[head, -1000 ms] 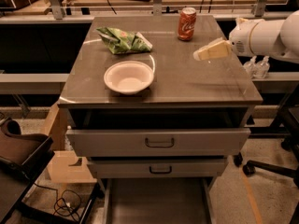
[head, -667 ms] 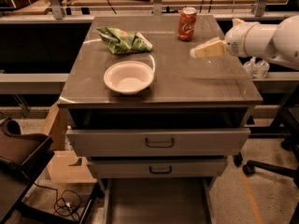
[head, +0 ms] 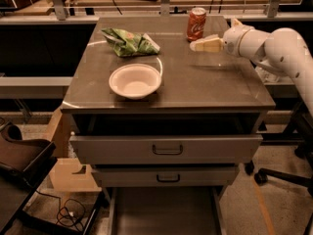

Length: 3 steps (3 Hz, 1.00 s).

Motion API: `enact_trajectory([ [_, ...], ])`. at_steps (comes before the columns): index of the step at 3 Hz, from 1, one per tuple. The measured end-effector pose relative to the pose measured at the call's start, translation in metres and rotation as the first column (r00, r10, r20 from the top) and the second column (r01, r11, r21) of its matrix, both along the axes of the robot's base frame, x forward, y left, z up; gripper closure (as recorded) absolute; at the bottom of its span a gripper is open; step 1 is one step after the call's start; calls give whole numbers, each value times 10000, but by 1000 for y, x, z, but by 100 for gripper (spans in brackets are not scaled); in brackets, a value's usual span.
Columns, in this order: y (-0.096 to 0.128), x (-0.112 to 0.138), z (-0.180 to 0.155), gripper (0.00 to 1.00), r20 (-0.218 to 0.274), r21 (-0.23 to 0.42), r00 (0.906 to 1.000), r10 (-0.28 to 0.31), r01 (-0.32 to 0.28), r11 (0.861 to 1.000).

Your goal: Place coke can into bottom drawer

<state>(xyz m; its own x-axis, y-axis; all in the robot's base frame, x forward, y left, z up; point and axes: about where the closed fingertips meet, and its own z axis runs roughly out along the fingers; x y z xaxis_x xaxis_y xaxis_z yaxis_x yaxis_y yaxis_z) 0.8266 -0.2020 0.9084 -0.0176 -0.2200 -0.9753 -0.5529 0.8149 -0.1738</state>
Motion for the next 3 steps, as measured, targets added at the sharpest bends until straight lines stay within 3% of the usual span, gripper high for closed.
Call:
enact_trajectory([
  [2, 7, 43, -3, 0, 251, 420, 9993, 288, -298, 9987],
  [3, 11, 56, -2, 0, 144, 393, 9992, 364, -369, 9985],
])
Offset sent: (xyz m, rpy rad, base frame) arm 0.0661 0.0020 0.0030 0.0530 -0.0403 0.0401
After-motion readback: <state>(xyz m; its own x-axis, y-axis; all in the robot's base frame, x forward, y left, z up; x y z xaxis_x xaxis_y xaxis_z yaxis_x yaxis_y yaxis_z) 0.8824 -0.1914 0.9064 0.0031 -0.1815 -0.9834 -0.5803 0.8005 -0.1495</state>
